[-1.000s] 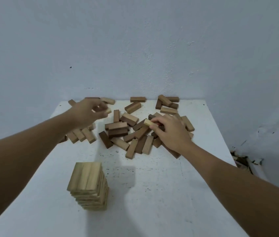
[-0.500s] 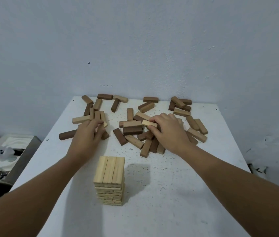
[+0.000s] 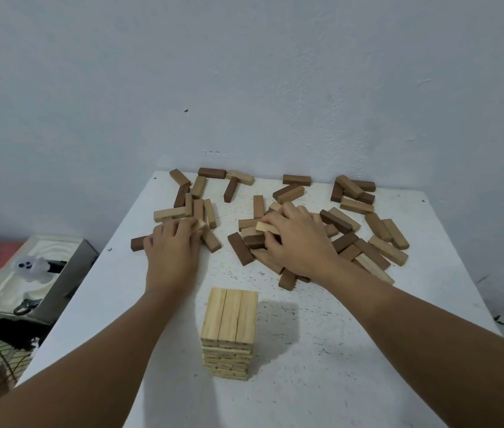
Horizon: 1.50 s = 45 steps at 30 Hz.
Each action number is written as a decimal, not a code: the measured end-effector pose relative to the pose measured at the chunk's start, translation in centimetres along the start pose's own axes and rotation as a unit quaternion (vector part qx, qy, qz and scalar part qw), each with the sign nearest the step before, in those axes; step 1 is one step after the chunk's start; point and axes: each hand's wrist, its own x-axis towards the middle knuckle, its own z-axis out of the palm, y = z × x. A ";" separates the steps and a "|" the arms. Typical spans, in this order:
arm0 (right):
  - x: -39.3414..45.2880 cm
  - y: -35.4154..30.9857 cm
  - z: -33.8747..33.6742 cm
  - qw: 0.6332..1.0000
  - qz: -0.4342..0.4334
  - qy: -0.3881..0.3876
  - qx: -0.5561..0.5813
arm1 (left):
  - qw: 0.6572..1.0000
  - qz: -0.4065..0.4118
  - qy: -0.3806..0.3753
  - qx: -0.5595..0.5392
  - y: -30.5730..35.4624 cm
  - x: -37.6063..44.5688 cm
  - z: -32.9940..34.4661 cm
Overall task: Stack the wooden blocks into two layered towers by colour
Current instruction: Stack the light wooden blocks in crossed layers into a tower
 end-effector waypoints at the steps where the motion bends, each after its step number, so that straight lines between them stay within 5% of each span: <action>1: 0.1 -0.1 0.2 1.000 -0.007 0.005 0.005 | 1.000 0.003 -0.003 0.003 0.0 0.1 0.0; 7: 1.0 -1.4 1.2 0.987 -0.046 -0.053 0.145 | 0.996 0.071 -0.026 -0.047 0.0 0.0 -0.5; 14: 0.7 0.2 -0.1 0.987 0.009 -0.017 0.159 | 0.962 -0.167 0.094 -0.195 -1.0 0.5 -1.5; 20: 0.5 0.5 0.3 0.989 0.021 -0.023 0.144 | 0.979 -0.130 0.063 -0.143 -0.5 0.8 -1.3; 29: 0.6 -0.8 1.1 0.989 0.044 -0.011 0.142 | 0.951 -0.219 0.085 -0.202 0.2 1.0 -1.9; 35: -0.1 -0.9 1.0 0.981 0.070 -0.001 0.181 | 0.993 -0.060 -0.064 -0.082 0.1 4.0 -2.8; 40: -0.7 -0.6 0.1 0.951 0.102 -0.044 0.290 | 0.972 0.066 -0.226 0.002 1.2 4.8 -3.0; 45: -1.7 0.8 -1.3 0.943 0.115 -0.043 0.308 | 0.986 0.085 -0.145 -0.015 -0.1 3.7 -2.0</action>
